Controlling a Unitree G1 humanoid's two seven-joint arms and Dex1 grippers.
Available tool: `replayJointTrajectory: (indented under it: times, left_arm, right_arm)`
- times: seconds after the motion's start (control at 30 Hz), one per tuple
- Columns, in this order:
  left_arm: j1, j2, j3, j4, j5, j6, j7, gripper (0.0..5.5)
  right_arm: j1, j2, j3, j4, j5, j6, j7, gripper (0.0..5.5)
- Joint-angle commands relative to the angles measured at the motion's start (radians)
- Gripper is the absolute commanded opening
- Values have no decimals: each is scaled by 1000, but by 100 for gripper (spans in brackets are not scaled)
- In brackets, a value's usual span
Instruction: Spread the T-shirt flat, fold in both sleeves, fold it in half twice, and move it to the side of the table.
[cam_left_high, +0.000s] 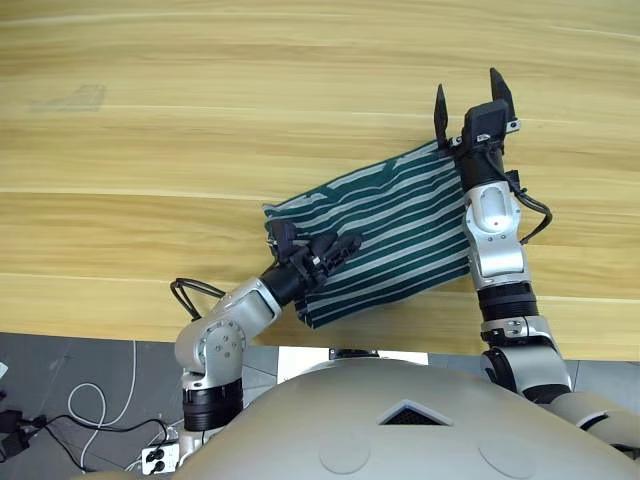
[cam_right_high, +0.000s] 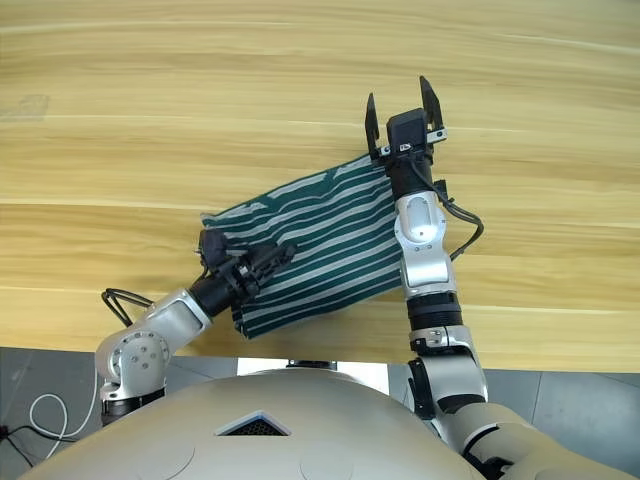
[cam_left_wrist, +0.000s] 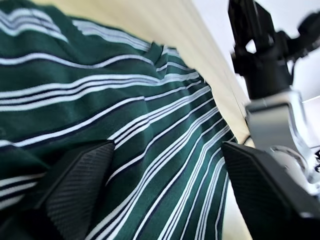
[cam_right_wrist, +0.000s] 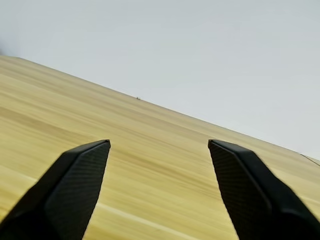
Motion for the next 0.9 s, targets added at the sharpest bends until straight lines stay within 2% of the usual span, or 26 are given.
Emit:
replayJointTrajectory:
  times: [0.03,0.13,0.2,0.27,0.37,0.5,0.63,0.77,0.9]
  left_arm:
    - [-72,6,16,161,99,-51,84,397]
    - [-135,4,6,236,155,-169,82,397]
    - [-158,-9,13,264,176,-256,70,397]
    - [-158,-20,12,255,178,-354,20,397]
    - [-135,-32,-12,213,158,-432,-56,397]
    - [-79,-26,-72,160,156,-448,-102,397]
    - [-9,-37,-108,97,122,-401,-78,397]
    - [46,-33,-121,-17,71,-396,-84,397]
    - [19,-6,-113,-64,81,-484,-146,397]
  right_arm:
    - [75,-20,34,-73,28,-22,74,363]
    - [302,-184,96,-305,221,-172,372,363]
    - [431,-303,47,-373,369,-241,537,363]
    - [515,-384,-39,-340,508,-264,660,363]
    - [587,-448,-109,-183,563,-310,785,363]
    - [668,-468,-131,-33,516,-366,856,363]
    - [636,-440,-106,72,374,-383,785,363]
    - [673,-441,-74,30,371,-381,798,363]
    - [658,-443,-34,-82,355,-328,785,363]
